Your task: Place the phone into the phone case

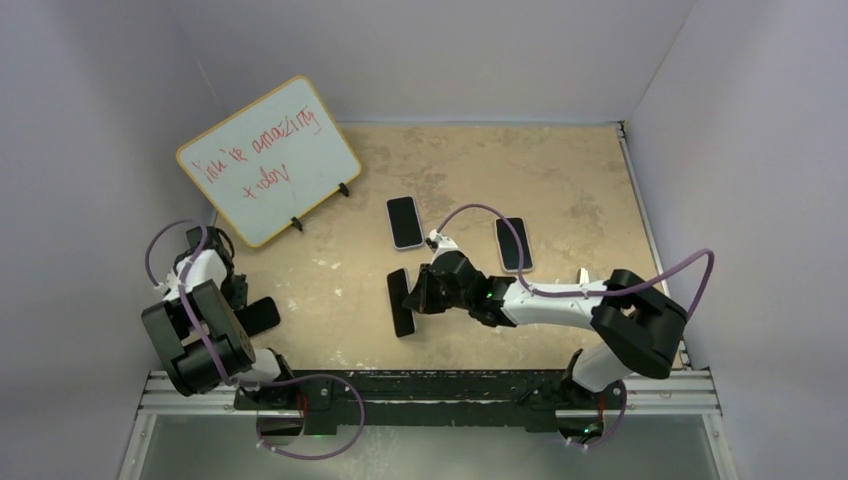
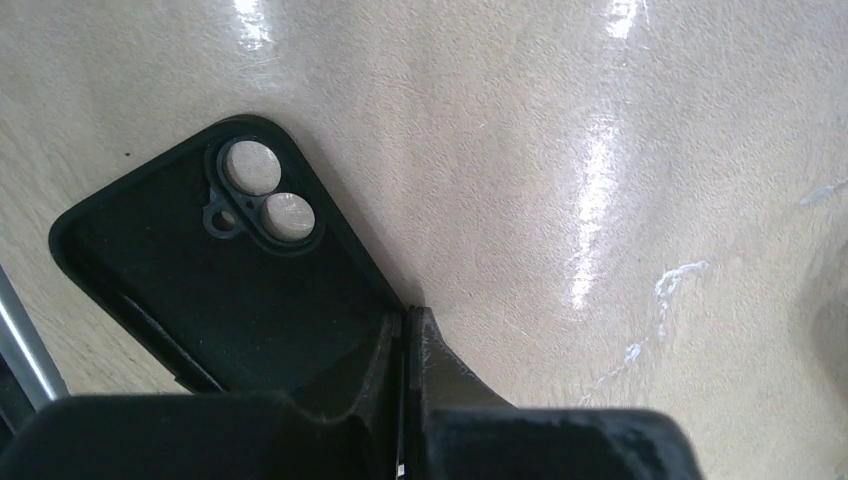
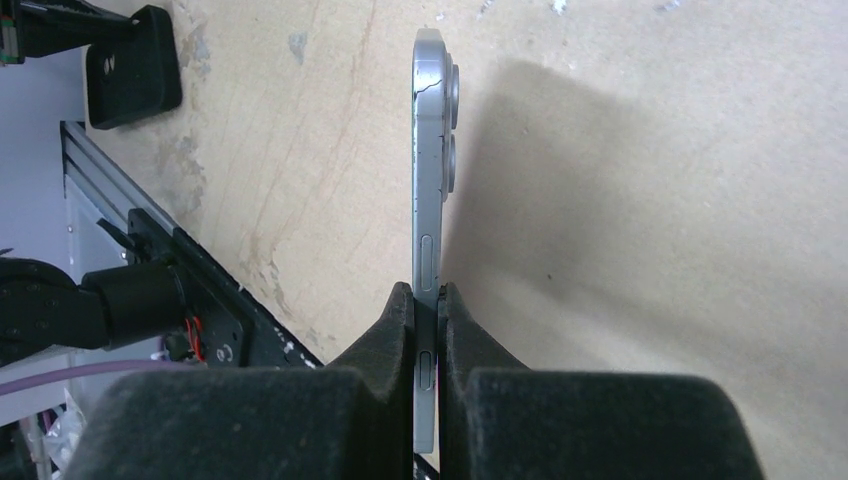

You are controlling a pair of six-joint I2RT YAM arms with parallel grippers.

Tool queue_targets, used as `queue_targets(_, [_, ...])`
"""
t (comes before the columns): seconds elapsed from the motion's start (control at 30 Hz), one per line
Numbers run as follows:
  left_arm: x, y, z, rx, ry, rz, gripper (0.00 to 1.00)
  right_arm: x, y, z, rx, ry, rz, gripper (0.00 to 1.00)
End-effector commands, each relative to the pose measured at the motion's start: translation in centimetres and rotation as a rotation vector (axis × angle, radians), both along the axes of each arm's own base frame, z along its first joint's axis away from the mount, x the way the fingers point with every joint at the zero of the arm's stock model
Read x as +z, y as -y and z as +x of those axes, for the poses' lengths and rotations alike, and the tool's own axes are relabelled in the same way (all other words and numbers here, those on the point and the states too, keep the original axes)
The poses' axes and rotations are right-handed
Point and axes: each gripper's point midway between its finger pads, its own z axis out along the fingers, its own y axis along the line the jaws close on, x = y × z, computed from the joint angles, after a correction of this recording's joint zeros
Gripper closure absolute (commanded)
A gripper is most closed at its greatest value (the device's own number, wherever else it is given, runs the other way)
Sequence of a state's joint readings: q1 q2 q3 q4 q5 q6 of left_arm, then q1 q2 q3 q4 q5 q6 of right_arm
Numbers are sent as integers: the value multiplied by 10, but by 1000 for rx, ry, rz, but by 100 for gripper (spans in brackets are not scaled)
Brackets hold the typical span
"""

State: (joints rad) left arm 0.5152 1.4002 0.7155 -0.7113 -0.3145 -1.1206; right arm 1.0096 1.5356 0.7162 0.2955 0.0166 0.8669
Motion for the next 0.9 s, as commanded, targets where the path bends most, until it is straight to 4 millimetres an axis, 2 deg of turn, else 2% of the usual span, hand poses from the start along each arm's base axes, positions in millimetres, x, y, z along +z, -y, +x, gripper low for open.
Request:
queue_targets(0.0, [0,13,21,-174,114,-62,100,23,11,5,-52,56,27,100])
queue_targets(0.07, [-1,25,28,-256,161,-106,100,28,19,7,-72,83,16,100])
queue_targets(0.33, [5,54,24,-429,200,-141,100,52,45,17,-145,147,18,100])
queue_targets(0.53, [25,105,43,-646,308,-163,100,56,67,26,-203,158,-1,100])
queue_targets(0.77, [47,163,58,-914,480,-193,100,59,111,38,-301,165,-24,100])
queue_targets(0.87, [53,187,58,-1020,528,-202,100,63,130,41,-337,179,-47,100])
